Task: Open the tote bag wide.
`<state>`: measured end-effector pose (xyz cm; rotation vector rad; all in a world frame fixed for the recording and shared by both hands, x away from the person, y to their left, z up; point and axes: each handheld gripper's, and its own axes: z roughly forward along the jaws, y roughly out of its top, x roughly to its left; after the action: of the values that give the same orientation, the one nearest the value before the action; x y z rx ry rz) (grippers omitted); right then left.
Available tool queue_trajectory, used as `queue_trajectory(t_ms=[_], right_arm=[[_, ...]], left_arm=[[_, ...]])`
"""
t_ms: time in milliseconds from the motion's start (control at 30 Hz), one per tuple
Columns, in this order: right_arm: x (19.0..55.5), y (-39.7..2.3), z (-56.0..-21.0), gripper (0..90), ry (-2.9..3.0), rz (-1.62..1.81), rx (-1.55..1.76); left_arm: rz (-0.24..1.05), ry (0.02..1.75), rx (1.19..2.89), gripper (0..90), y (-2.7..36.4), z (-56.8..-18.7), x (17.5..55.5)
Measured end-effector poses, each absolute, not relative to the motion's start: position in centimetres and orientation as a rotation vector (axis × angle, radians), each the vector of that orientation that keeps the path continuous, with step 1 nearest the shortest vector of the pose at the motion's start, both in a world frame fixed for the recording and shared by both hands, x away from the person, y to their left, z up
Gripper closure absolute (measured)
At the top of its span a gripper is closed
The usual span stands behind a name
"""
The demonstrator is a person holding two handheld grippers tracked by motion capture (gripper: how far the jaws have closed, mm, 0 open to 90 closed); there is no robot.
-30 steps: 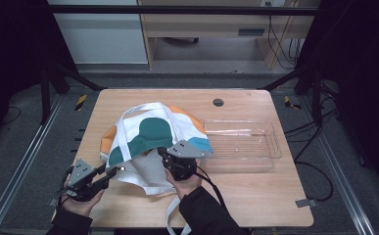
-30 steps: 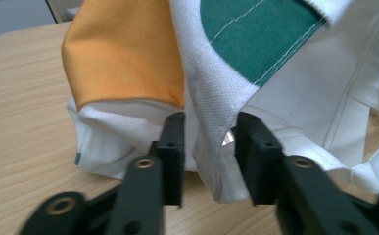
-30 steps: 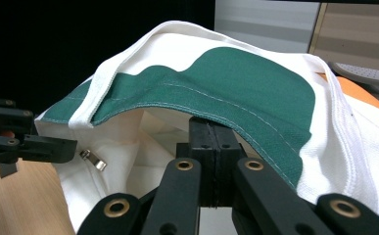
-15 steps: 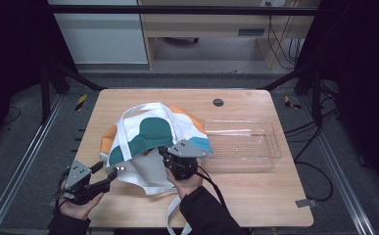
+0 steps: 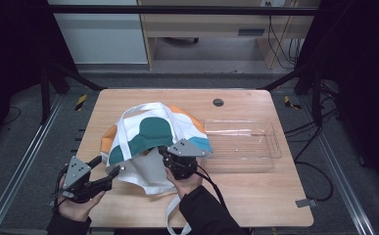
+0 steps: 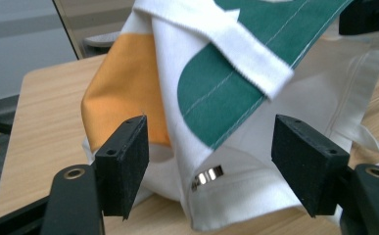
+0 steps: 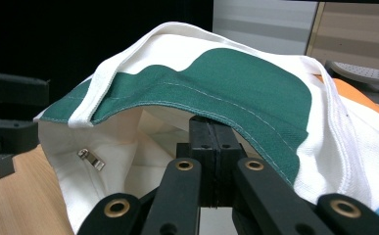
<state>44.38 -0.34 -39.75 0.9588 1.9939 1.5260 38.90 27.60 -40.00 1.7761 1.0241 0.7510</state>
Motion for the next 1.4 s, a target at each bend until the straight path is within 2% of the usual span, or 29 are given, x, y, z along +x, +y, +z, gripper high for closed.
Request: queue_trajectory(t_ms=[367,800,1233,1333,1400], right_arm=[[44.5,-0.4,-39.4,90.0,1.987,1.528,0.961],[44.7,-0.5,-39.1,90.0,1.985,1.527,0.958],[44.8,-0.2,-39.0,90.0,1.989,1.528,0.95],[44.9,-0.2,-39.0,90.0,1.991,1.522,0.944],[45.0,-0.2,-39.0,90.0,1.992,1.525,0.95]], left_arm=[[0.759,0.937,1.798,27.4,24.8,-37.2,40.2],[0.766,0.879,1.863,27.1,21.4,-36.5,41.7],[0.801,0.884,1.961,35.2,19.2,-37.1,43.2],[0.824,0.893,1.974,39.2,18.9,-37.3,43.3],[0.844,0.918,1.987,45.0,18.7,-37.5,43.4]])
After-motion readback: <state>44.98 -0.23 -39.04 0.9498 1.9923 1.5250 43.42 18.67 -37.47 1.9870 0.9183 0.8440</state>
